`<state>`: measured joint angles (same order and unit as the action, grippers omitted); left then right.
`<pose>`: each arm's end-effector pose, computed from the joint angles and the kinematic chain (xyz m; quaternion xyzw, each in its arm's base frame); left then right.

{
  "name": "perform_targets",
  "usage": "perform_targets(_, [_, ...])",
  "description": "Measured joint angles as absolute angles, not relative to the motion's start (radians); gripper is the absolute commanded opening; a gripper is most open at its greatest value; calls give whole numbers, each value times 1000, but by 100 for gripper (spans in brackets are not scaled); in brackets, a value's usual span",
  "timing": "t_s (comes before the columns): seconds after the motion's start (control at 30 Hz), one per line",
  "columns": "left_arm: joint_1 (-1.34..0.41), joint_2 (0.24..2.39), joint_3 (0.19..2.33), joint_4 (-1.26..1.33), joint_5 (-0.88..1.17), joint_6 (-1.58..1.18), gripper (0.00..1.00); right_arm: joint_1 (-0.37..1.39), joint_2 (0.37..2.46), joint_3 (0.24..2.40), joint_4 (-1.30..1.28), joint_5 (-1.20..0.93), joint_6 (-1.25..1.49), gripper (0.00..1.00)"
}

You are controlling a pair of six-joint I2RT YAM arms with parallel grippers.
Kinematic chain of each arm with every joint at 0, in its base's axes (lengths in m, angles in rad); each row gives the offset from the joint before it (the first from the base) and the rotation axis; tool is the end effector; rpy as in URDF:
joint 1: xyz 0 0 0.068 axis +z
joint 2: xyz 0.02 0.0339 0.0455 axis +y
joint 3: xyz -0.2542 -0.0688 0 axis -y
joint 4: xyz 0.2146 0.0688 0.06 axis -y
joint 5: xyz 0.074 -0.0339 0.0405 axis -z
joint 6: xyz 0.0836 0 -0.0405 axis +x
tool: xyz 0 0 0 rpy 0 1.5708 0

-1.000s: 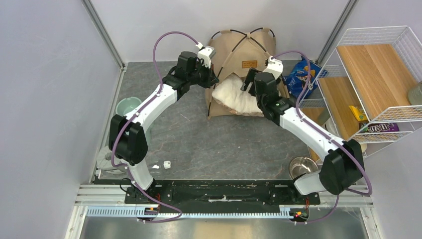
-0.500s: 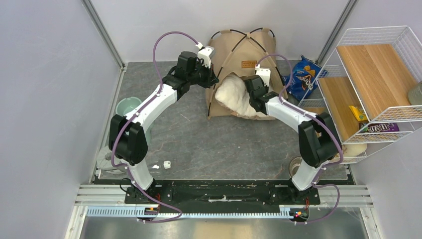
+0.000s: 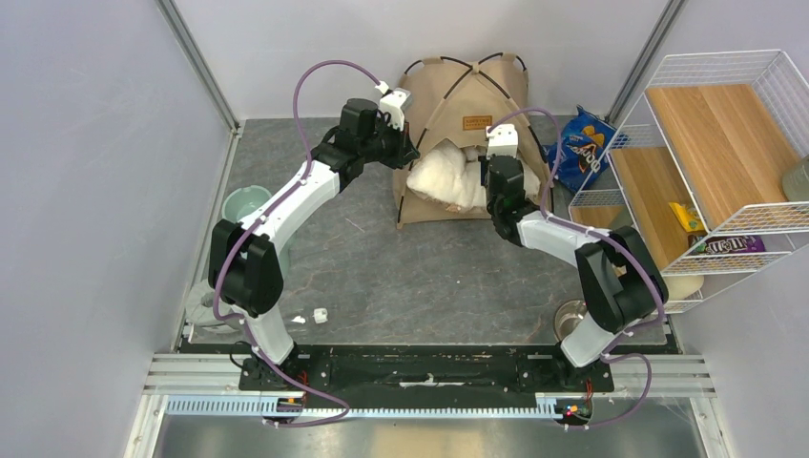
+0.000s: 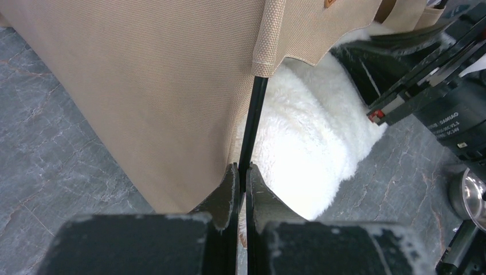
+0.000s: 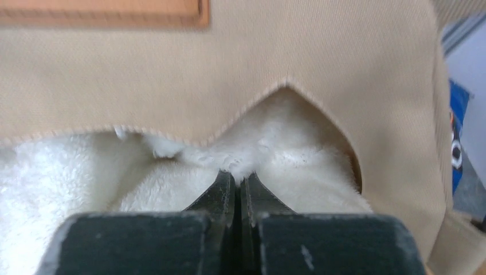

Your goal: Set up the pet tent

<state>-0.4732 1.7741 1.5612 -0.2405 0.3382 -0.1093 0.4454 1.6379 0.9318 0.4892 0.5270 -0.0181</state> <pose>0.3712 -0.2212 0.3088 0.2390 0.8059 -0.2867 0.4595 0.3629 0.1267 0.2421 -0.0141 0.7699 -0.0702 0.6341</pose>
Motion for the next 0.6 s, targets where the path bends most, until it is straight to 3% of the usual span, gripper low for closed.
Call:
perform_targets(0.37, [-473, 1774, 1567, -252, 338, -109, 2, 406, 1792, 951, 803, 463, -118, 2])
perform_targets(0.5, [-473, 1774, 1571, -258, 338, -109, 2, 401, 1804, 939, 837, 476, -98, 39])
perform_targets(0.6, [-473, 1774, 1574, -262, 338, -109, 2, 403, 1793, 904, 850, 496, -70, 56])
